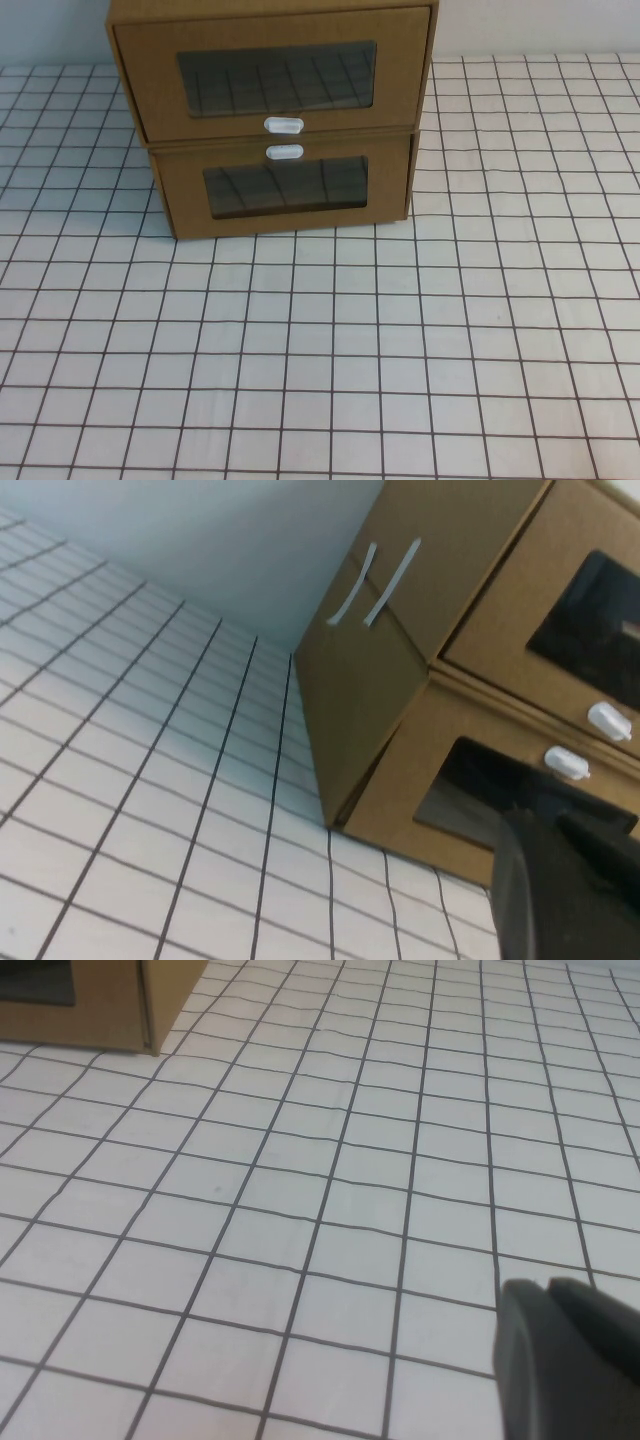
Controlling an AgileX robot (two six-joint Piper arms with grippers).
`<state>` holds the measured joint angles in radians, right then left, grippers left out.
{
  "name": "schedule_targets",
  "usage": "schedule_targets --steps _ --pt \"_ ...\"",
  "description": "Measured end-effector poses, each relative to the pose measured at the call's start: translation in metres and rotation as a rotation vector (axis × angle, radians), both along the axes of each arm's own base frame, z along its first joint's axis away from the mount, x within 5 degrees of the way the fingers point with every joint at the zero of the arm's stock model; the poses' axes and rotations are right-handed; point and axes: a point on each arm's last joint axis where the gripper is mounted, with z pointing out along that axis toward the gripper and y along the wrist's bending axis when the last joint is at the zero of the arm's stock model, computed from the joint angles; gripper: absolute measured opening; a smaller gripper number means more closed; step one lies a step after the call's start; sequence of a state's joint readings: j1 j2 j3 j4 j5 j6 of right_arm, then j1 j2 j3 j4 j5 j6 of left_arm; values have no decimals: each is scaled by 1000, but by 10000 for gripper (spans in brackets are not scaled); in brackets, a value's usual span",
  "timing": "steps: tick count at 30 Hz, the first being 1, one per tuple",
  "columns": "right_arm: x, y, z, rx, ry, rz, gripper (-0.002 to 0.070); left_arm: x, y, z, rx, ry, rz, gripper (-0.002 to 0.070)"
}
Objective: Open the shoe box
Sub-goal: 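Pull the top drawer of the cardboard box fully open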
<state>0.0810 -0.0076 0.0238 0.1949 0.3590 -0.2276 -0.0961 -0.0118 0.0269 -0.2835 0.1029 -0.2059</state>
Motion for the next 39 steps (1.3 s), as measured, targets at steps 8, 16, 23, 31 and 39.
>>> schedule_targets --steps 8,16,23,31,39 --pt "0 0 0 0 0 0 -13 0 -3 25 15 79 -39 -2" --pt "0 0 0 0 0 0 -13 40 -15 108 277 356 -184 -2" --pt "0 0 0 0 0 0 -13 121 -33 178 473 336 -361 -2" --pt "0 0 0 0 0 0 -13 227 -57 238 506 234 -524 -2" --pt "0 0 0 0 0 0 -13 304 -77 258 516 194 -620 -2"
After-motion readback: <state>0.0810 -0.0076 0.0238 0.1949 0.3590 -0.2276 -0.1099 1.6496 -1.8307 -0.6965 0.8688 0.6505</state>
